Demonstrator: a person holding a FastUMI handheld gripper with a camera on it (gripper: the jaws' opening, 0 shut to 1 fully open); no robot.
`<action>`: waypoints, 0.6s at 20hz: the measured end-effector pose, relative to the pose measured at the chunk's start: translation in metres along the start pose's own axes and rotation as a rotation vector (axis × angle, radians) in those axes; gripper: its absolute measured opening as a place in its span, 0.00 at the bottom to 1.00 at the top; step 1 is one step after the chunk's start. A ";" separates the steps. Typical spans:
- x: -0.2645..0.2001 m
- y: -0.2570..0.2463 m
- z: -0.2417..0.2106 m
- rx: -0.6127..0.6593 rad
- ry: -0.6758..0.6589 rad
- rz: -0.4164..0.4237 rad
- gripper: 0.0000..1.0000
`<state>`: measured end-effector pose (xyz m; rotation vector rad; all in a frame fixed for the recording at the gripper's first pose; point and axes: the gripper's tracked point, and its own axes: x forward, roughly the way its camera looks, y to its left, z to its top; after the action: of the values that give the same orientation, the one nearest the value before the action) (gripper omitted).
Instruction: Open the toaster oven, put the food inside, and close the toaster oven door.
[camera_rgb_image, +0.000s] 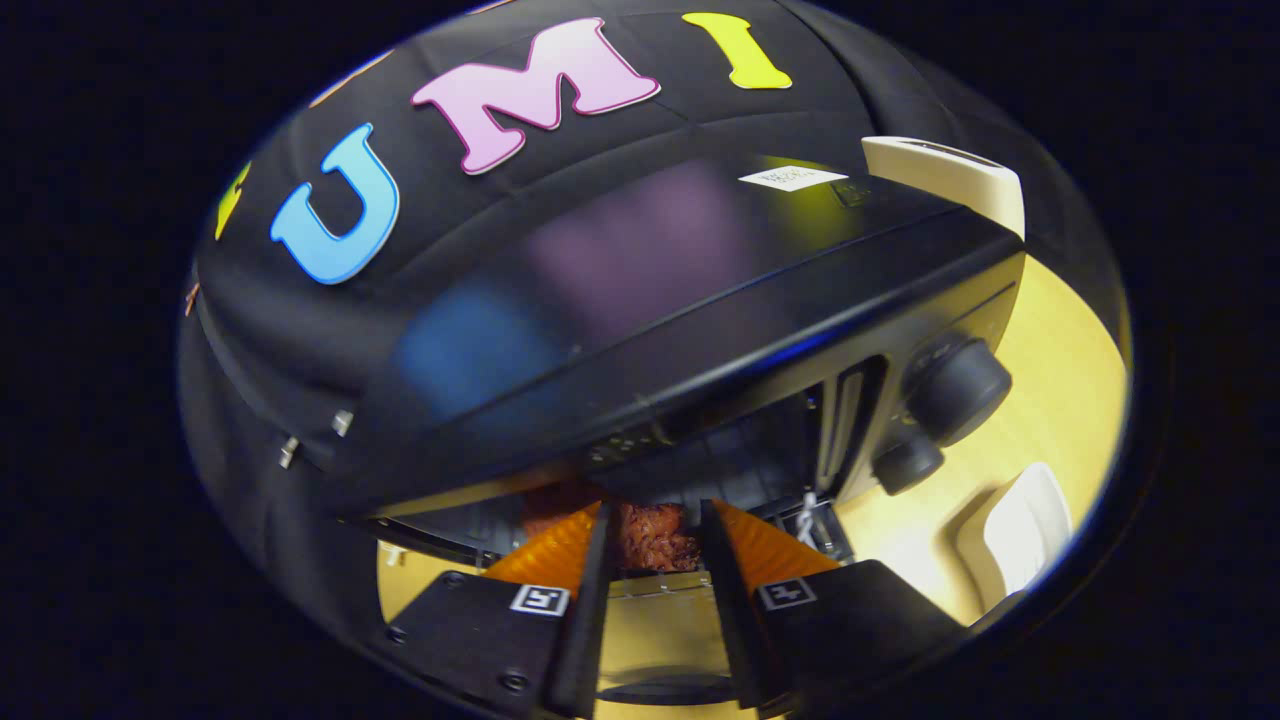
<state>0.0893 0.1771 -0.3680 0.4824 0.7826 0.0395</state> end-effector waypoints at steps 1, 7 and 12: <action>-0.003 0.000 0.004 -0.019 -0.016 -0.007 0.65; -0.050 -0.011 0.011 -0.136 -0.058 -0.045 0.99; -0.099 -0.001 0.000 -0.219 -0.080 -0.030 0.98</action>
<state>0.0182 0.1556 -0.3027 0.2625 0.6976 0.0765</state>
